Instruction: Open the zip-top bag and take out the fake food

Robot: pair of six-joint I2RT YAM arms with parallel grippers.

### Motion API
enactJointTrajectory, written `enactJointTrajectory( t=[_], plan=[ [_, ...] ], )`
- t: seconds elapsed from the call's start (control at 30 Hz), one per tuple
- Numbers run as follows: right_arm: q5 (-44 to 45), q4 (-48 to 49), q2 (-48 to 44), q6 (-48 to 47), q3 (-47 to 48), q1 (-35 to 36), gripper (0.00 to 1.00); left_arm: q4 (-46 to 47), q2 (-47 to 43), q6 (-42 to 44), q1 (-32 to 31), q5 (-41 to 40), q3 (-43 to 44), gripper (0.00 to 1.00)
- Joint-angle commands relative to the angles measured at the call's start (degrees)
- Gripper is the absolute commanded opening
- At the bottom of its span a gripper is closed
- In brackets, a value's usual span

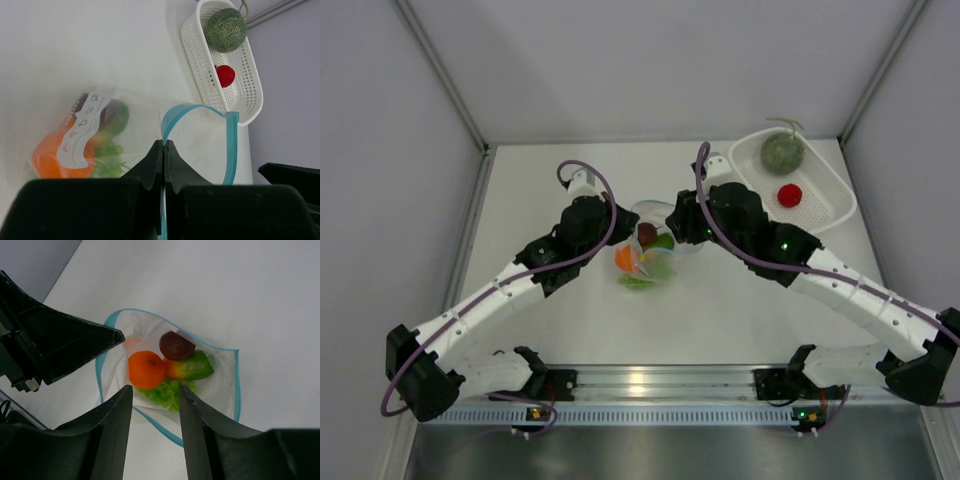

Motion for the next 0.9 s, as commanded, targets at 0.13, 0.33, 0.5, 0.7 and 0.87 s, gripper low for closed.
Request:
enactJointTrajectory(
  t=[0.13, 0.33, 0.5, 0.7, 0.87],
  plan=[
    [2.4, 6.6, 2.7, 3.3, -3.4, 1.0, 0.43, 1.5, -1.1, -1.8, -0.1, 0.6, 0.5, 0.0],
    [5.2, 7.5, 7.8, 5.0, -2.9, 1.0, 0.42, 1.7, -2.1, -3.3, -0.1, 0.3, -0.6, 0.0],
    [5.3, 9.6, 11.7, 6.4, -2.7, 1.0, 0.41, 1.6, -2.3, -3.5, -0.1, 0.8, -0.8, 0.0],
    [5.8, 13.9, 17.3, 7.9, -1.8, 0.9, 0.41, 1.5, -2.3, -3.7, -0.1, -0.5, -1.9, 0.0],
    [5.1, 17.4, 20.7, 9.6, -2.0, 0.9, 0.4, 1.5, -2.1, -3.3, -0.1, -1.4, -2.6, 0.0]
  ],
)
